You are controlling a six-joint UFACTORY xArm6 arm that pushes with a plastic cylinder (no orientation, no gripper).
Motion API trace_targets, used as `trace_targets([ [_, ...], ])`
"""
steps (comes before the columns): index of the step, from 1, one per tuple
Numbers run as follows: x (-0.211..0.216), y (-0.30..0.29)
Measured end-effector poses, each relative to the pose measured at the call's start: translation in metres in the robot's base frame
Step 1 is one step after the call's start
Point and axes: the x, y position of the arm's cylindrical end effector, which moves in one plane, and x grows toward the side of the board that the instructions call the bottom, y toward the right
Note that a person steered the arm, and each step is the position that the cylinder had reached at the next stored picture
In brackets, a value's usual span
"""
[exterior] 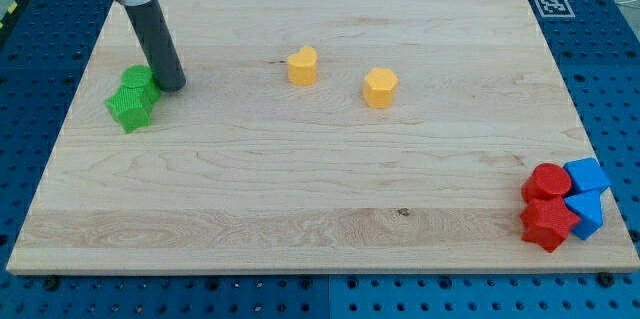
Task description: Point your arm to yellow heart
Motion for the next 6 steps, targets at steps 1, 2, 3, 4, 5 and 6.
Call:
trace_targets([
  [1,-0.007,0.002],
  [2,-0.05,0.025],
  [3,-0.089,0.075],
  [4,-0.1,0.152],
  [5,-0.086,0.22],
  [6,-0.061,0.228],
])
